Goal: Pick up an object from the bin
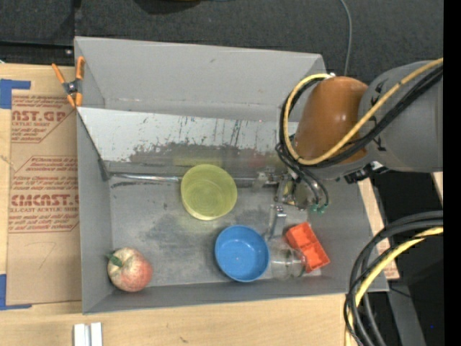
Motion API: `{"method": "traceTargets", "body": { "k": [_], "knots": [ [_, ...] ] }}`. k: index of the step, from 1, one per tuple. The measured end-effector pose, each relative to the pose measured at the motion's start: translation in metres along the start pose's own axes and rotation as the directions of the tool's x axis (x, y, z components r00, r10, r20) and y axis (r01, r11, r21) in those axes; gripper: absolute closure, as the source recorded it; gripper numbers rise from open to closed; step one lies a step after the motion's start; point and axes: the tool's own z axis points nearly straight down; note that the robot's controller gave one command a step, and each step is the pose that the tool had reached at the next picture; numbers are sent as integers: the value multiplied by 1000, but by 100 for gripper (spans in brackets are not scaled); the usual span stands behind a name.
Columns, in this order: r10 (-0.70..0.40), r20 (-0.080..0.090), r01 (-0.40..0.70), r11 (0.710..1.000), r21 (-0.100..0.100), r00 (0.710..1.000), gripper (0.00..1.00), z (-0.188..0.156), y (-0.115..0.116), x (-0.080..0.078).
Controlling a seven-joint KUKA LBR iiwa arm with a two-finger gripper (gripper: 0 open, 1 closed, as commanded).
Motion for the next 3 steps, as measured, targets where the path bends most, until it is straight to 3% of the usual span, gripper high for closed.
{"method": "traceTargets", "body": {
  "k": [1,2,3],
  "knots": [
    [0,7,0,1000,1,1000,0,-4,0,-2],
    [-88,-1,88,996,-2,996,0,61,58,50],
    [-333,12,333,943,4,943,0,-12,62,46]
  ]
}}
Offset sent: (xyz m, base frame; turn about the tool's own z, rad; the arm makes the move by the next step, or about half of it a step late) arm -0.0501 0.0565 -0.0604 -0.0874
